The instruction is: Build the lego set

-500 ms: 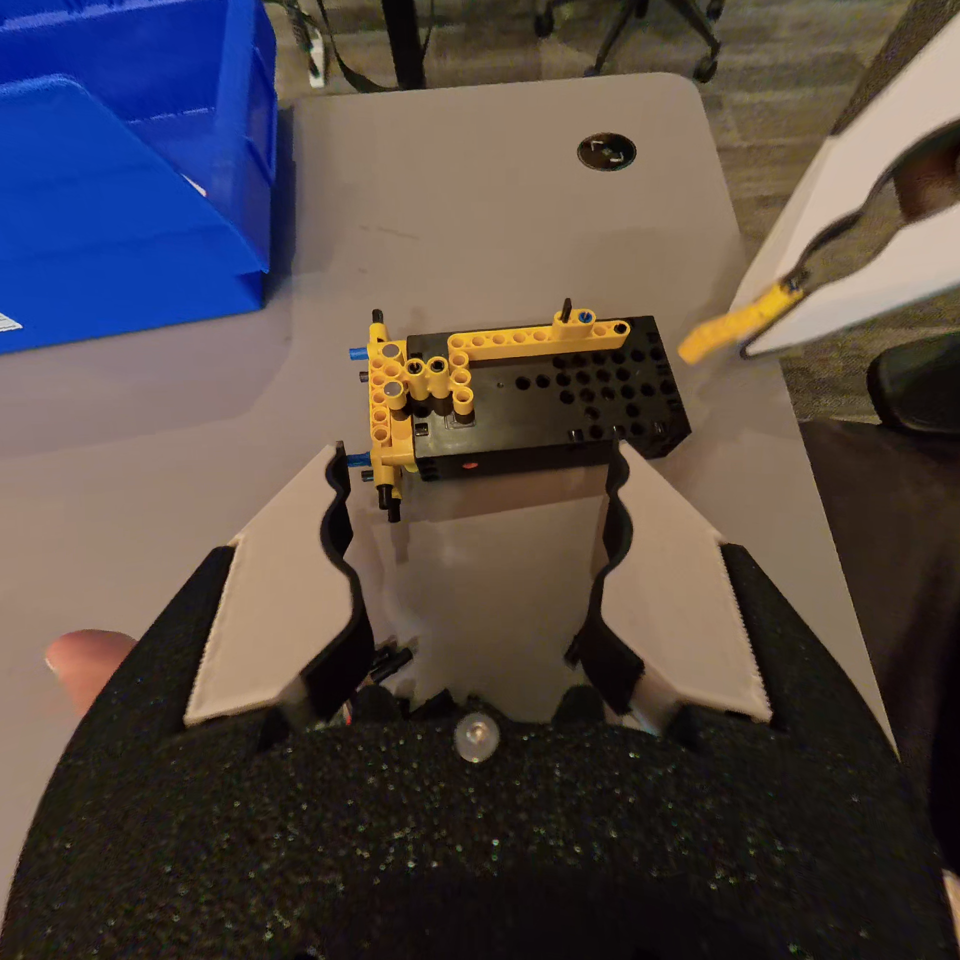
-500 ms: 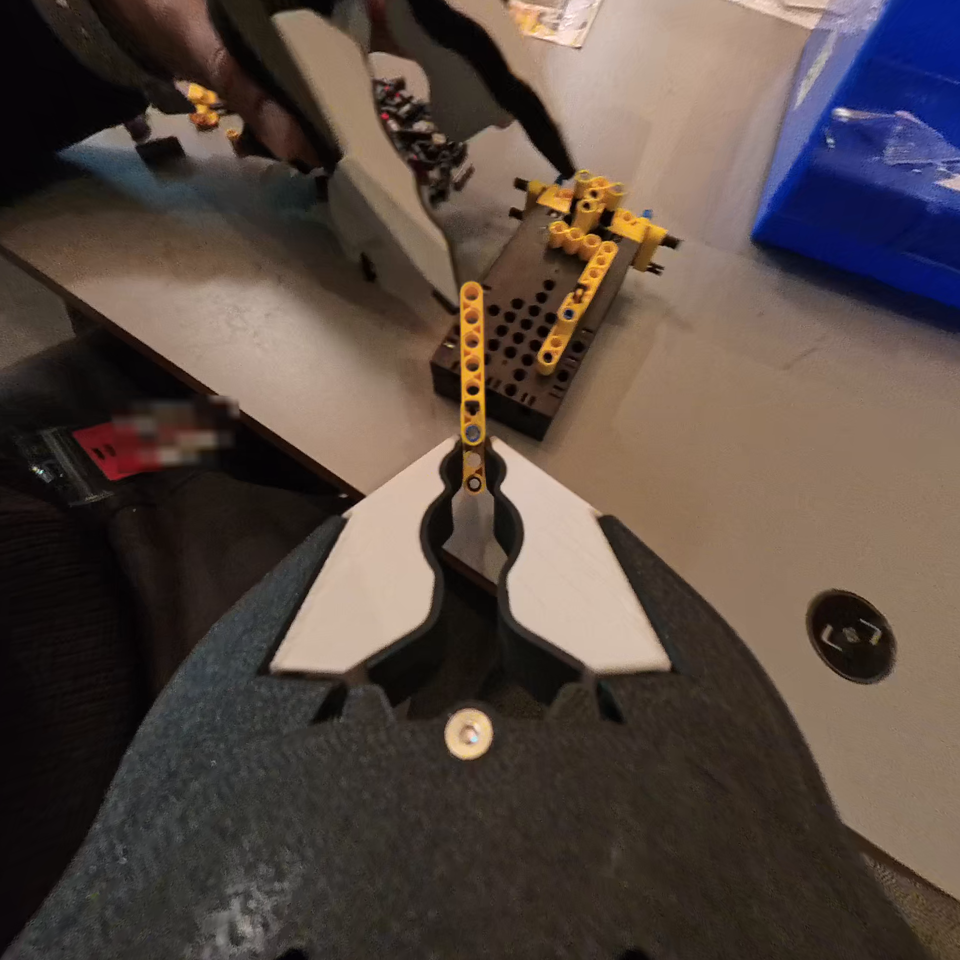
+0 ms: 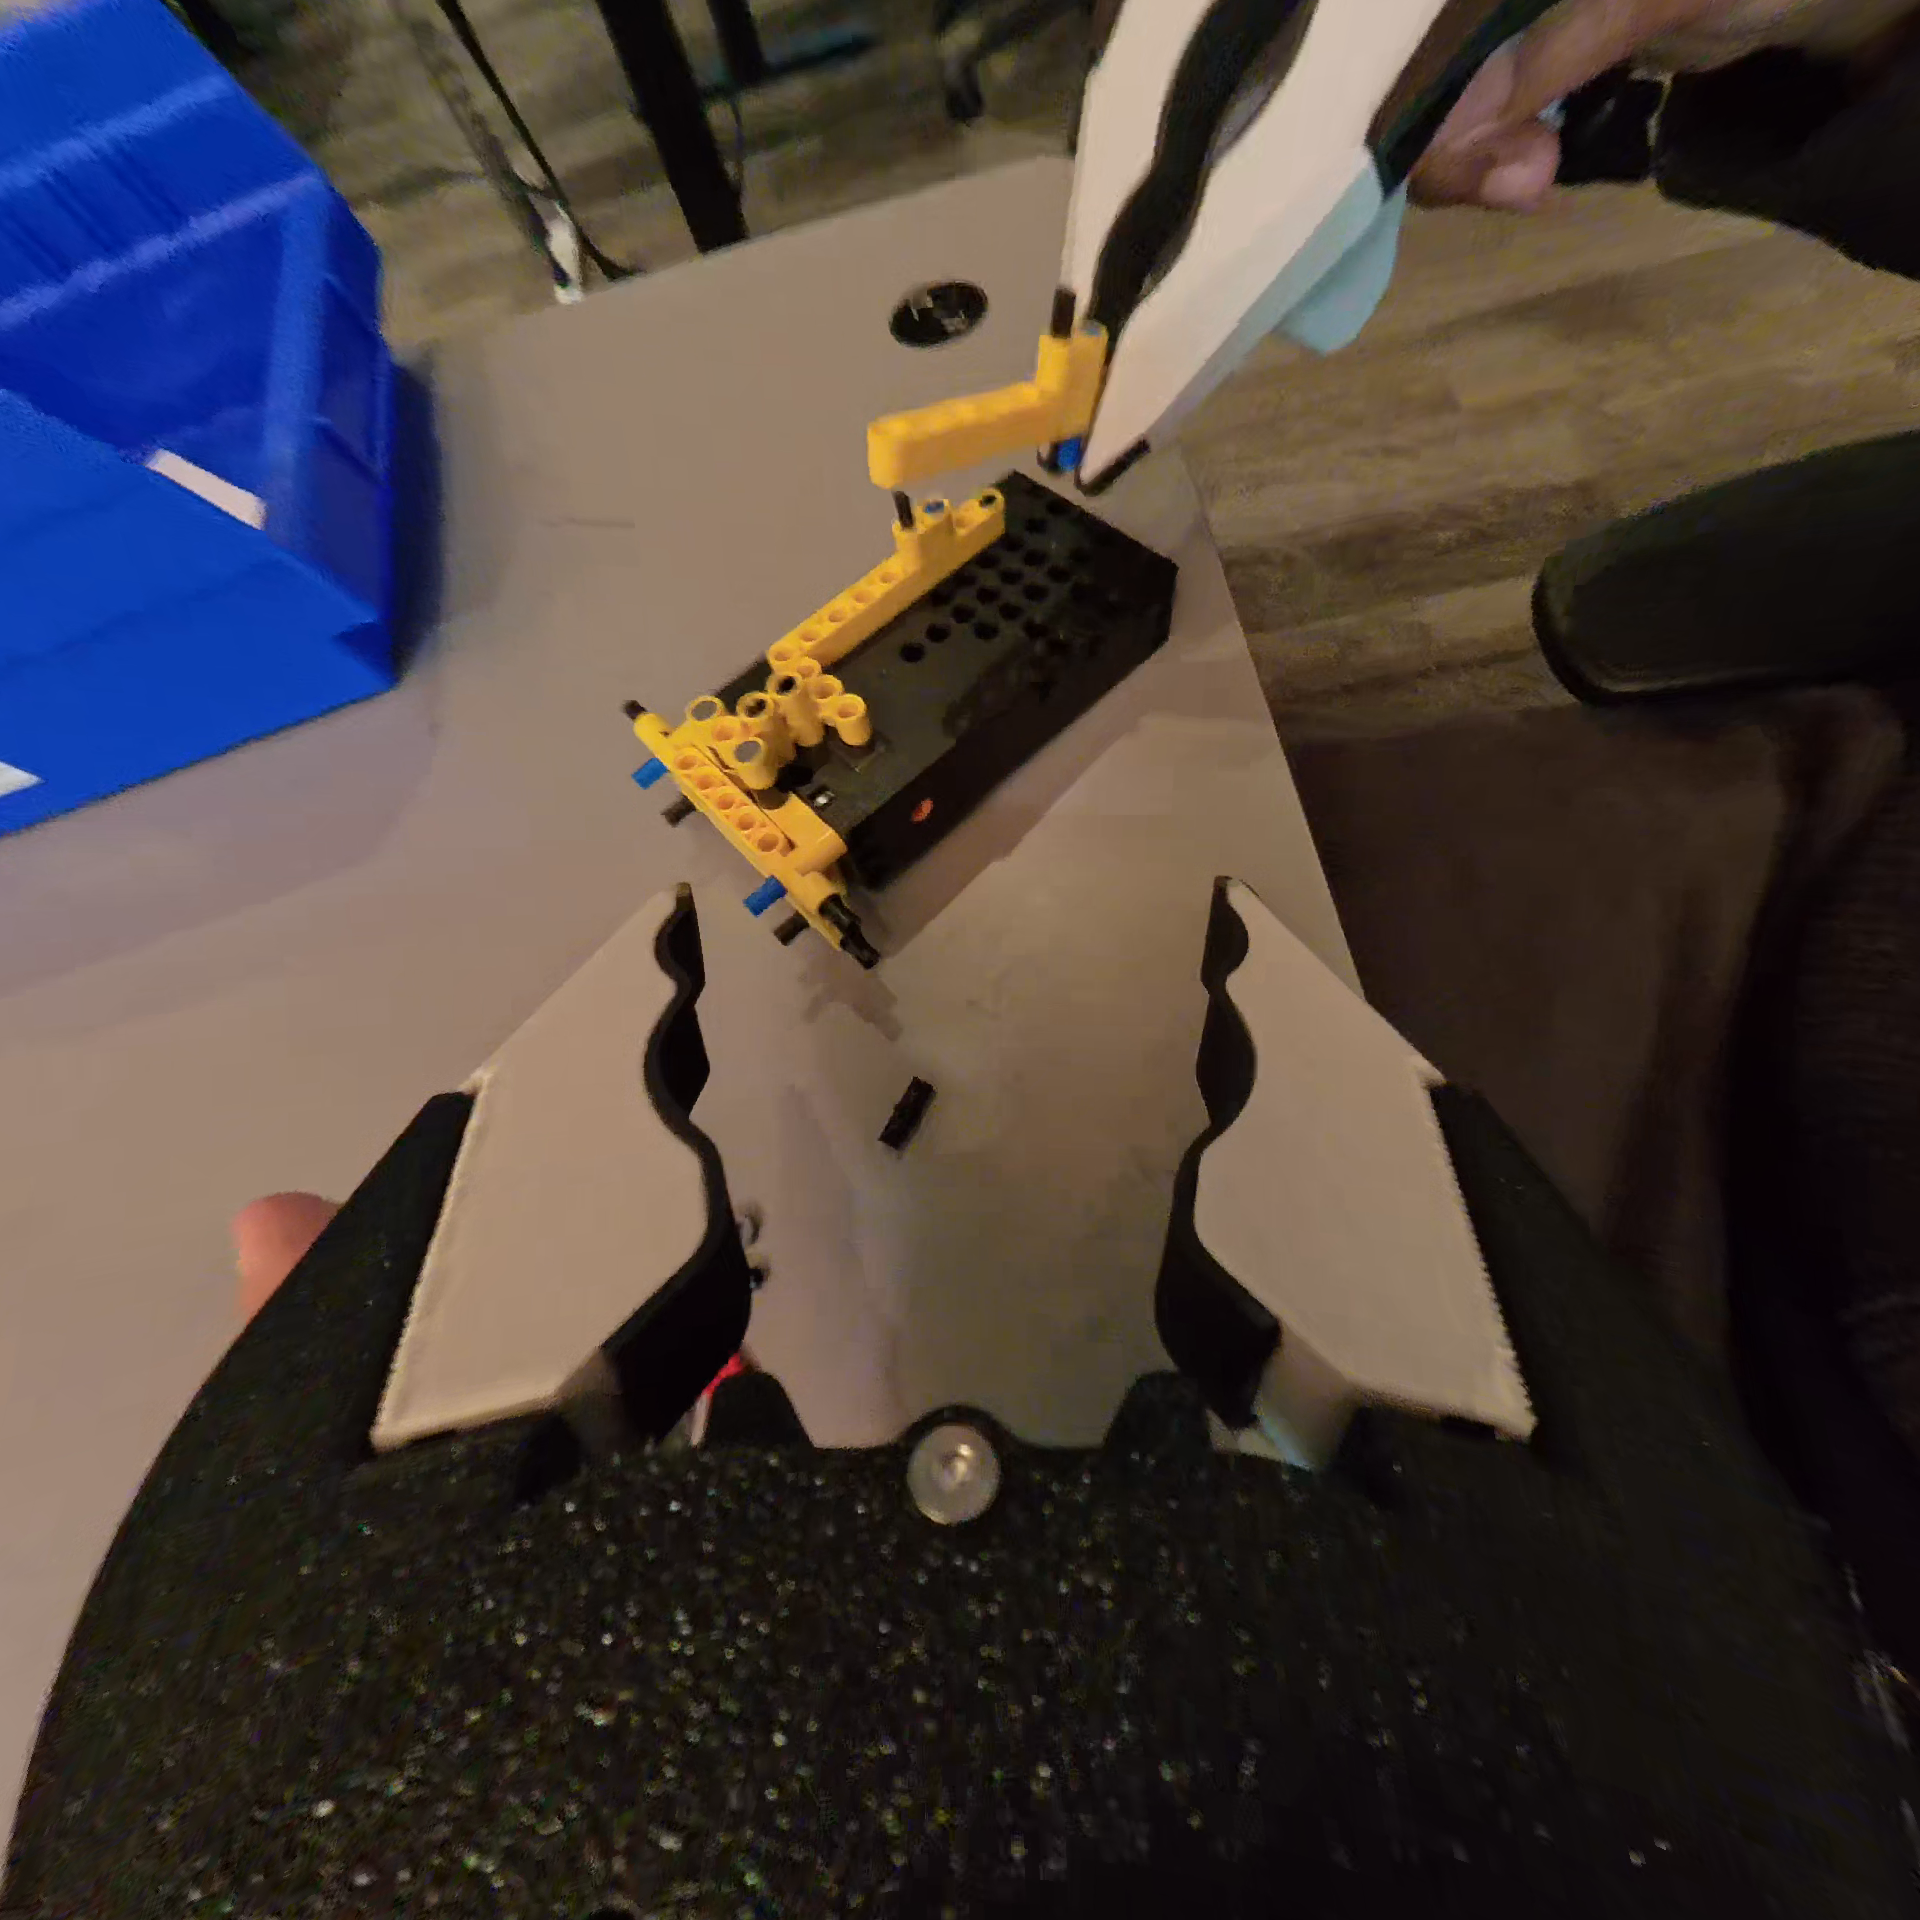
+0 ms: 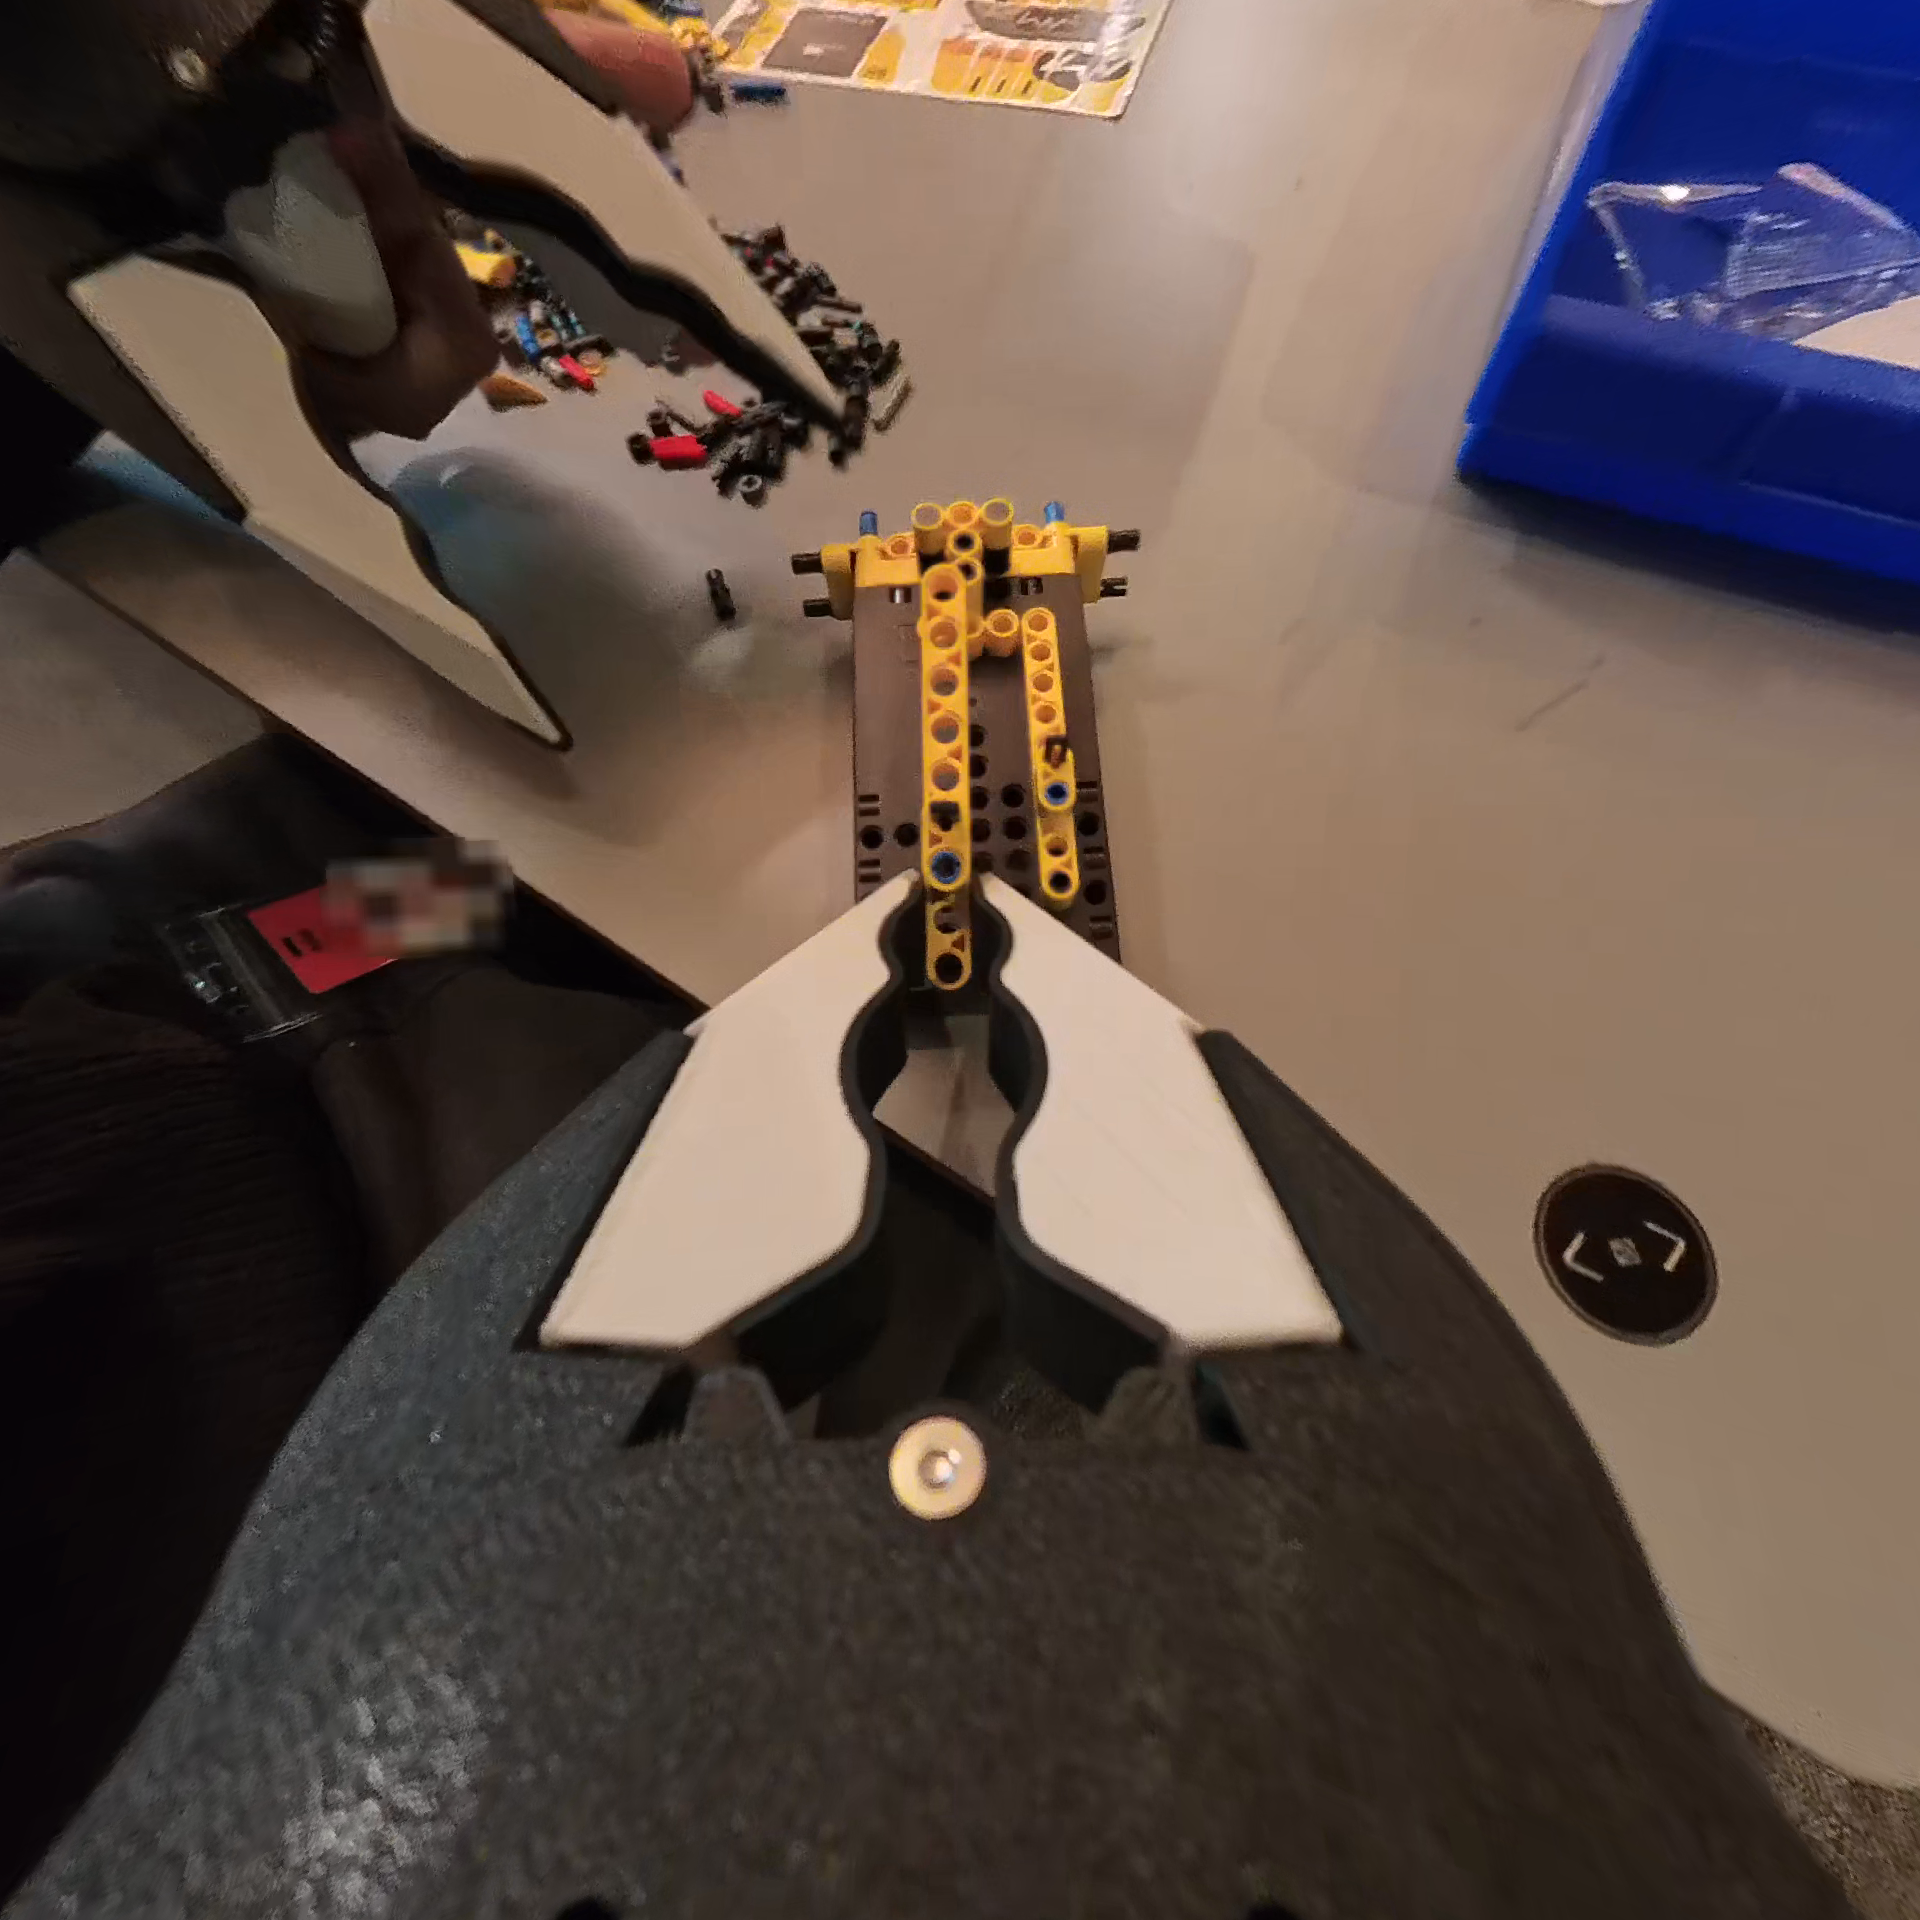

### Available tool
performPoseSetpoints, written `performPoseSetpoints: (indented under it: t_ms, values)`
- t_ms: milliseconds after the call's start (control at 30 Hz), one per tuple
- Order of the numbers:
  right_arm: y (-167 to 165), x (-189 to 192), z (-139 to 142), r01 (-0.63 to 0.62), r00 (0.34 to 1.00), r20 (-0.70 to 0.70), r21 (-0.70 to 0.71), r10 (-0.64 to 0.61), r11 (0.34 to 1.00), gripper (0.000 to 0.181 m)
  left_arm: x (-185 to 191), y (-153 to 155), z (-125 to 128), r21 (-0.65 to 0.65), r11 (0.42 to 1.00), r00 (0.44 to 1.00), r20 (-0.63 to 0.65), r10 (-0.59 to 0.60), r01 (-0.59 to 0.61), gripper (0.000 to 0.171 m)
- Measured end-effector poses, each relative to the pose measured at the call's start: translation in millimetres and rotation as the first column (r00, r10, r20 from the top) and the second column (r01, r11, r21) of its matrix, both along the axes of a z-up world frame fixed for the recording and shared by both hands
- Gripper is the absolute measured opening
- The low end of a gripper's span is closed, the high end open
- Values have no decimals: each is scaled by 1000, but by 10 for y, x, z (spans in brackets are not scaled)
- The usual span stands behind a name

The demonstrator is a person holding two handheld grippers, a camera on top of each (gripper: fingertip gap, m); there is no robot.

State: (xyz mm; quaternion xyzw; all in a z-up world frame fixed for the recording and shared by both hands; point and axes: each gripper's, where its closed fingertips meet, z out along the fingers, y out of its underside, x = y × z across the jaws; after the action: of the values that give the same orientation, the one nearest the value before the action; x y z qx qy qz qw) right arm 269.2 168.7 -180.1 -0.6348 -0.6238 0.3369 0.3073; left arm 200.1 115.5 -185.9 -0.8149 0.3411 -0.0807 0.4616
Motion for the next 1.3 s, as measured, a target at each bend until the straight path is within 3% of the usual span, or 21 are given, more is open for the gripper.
performPoseSetpoints:
  t_ms: [100,233,500,767,967,1300]
  values:
    - [-41,-70,-52,-56,998,39,-48,58,997,7,-96,97,209,110,991,996,55,70,-76,96]
    - [-74,-157,-123,-75,992,102,-41,79,996,7,-87,143,266,70,990,978,176,109,-123,81]
    - [-79,-159,-159,-84,978,194,45,74,995,21,-33,133,101,64,991,984,142,111,-121,75]
    - [-42,-98,-30,-94,965,249,60,76,994,26,-73,134,148,79,986,978,163,134,-148,75]
    - [-30,-26,-3,-121,921,382,91,78,988,26,40,70,60,-9,993,971,208,115,-115,75]
    - [-55,-172,-59,-139,896,434,67,96,988,25,-40,175,-82,-12,982,978,86,188,-188,75]
